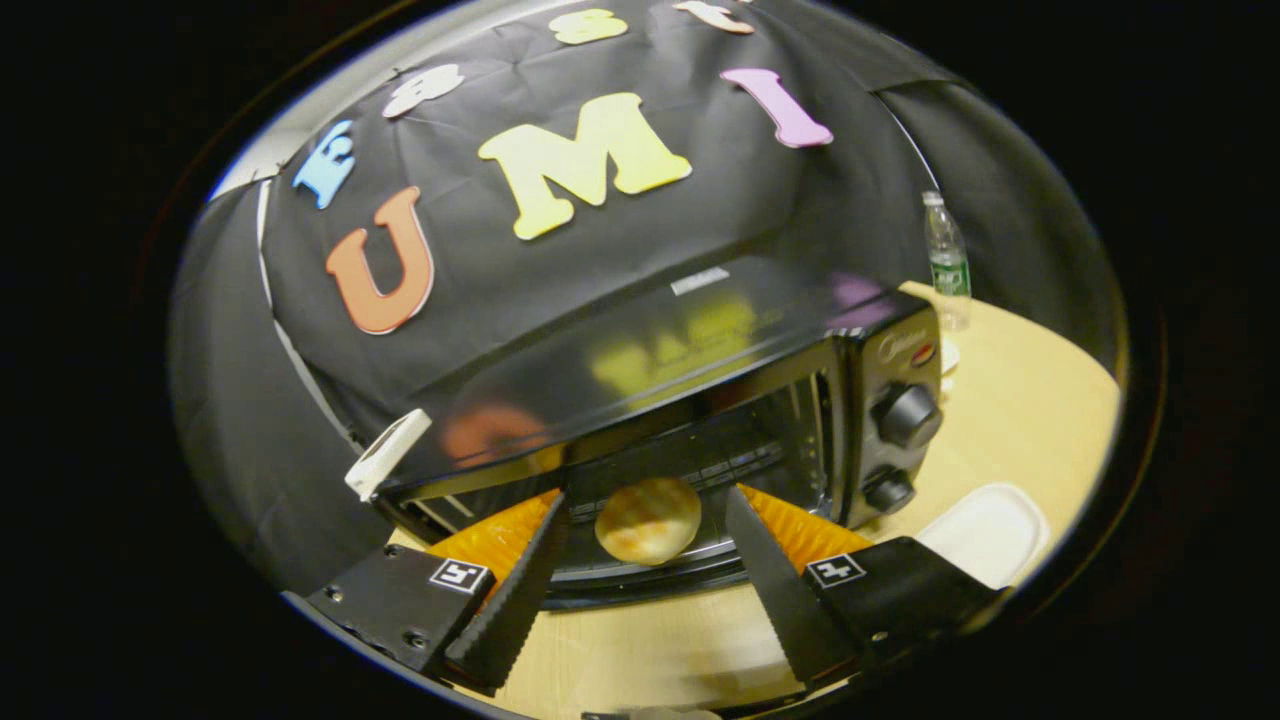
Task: Open the electric oven with the left hand, put the food in, and close the electric oven.
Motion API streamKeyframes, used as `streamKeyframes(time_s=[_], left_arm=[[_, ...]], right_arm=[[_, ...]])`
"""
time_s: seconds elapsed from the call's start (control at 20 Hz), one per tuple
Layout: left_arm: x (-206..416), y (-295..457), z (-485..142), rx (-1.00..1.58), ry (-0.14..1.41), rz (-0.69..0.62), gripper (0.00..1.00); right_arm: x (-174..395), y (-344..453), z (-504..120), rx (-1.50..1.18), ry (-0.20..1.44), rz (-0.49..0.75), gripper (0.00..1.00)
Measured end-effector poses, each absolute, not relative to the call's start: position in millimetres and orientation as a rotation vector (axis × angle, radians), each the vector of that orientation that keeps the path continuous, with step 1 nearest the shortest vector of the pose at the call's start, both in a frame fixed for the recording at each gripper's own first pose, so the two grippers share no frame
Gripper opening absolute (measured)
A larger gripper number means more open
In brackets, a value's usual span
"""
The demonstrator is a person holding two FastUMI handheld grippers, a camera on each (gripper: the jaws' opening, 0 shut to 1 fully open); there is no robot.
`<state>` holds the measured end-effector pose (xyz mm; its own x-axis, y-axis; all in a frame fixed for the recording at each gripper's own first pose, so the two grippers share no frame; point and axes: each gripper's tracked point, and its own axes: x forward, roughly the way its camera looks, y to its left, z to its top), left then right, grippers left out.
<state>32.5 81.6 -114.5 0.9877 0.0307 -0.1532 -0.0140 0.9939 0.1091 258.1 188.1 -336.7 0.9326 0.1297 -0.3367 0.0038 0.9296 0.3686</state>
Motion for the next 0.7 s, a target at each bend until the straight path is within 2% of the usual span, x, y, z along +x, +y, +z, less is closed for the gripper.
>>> streamKeyframes(time_s=[0.05,0.1,0.2,0.25,0.3,0.35,0.4,0.55,0.7], left_arm=[[32.7,81.5,-114.2,0.112,0.147,0.022,0.93],[33.0,81.3,-115.3,0.118,0.147,0.026,0.93],[31.1,82.1,-120.5,0.124,0.151,0.028,0.93],[30.6,81.3,-121.8,0.119,0.149,0.027,0.93],[28.9,78.5,-120.3,0.115,0.144,0.025,0.93],[27.8,75.8,-119.0,0.115,0.139,0.022,0.93],[27.5,74.0,-119.0,0.113,0.132,0.025,0.93],[27.4,64.0,-122.5,0.102,0.123,0.013,0.93],[26.1,50.5,-151.6,0.094,0.163,-0.001,0.93]], right_arm=[[248.8,179.0,-319.8,0.345,0.341,0.067,1.0],[238.1,169.4,-301.0,0.307,0.31,0.069,0.96],[218.1,152.9,-262.7,0.223,0.26,0.078,1.0],[206.7,143.5,-242.8,0.177,0.244,0.082,0.95],[194.6,130.0,-222.4,0.135,0.219,0.077,1.0],[182.7,116.5,-197.6,0.094,0.179,0.069,1.0],[170.4,104.1,-174.8,0.06,0.15,0.056,0.96],[134.7,70.0,-109.3,0.036,0.066,0.029,0.95],[105.2,37.0,-67.0,0.012,0.035,-0.001,0.96]])
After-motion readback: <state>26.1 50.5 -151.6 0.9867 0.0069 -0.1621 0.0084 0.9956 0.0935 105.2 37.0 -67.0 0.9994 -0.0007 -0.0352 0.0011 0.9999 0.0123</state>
